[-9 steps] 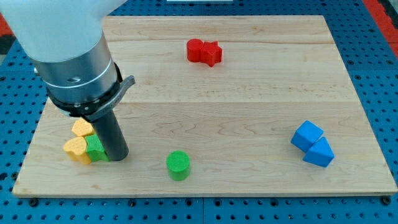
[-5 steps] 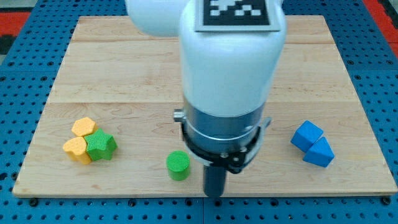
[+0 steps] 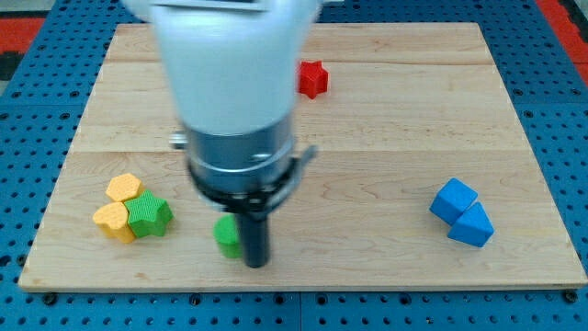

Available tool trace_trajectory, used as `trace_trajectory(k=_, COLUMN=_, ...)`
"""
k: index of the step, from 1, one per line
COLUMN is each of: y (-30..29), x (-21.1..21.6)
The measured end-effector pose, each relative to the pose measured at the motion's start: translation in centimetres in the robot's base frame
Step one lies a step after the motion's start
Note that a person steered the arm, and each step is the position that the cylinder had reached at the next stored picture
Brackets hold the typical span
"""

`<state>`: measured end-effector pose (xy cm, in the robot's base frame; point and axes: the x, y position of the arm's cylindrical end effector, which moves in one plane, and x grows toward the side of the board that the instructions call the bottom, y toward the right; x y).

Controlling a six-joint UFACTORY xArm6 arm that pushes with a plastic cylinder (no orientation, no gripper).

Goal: Place the green circle at the top of green star

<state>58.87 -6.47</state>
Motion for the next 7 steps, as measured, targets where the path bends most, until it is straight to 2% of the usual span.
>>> trace_trajectory(k=1, y=-5.1, x=-3.7)
trace_trajectory(k=2, y=-7.3, x=-6.0)
trace_trajectory(k=3, y=-3.2, x=-7.2)
trace_trajectory(k=4, y=-2.2, x=-10.7)
trace_trajectory(k=7, y=-7.9, x=-9.5)
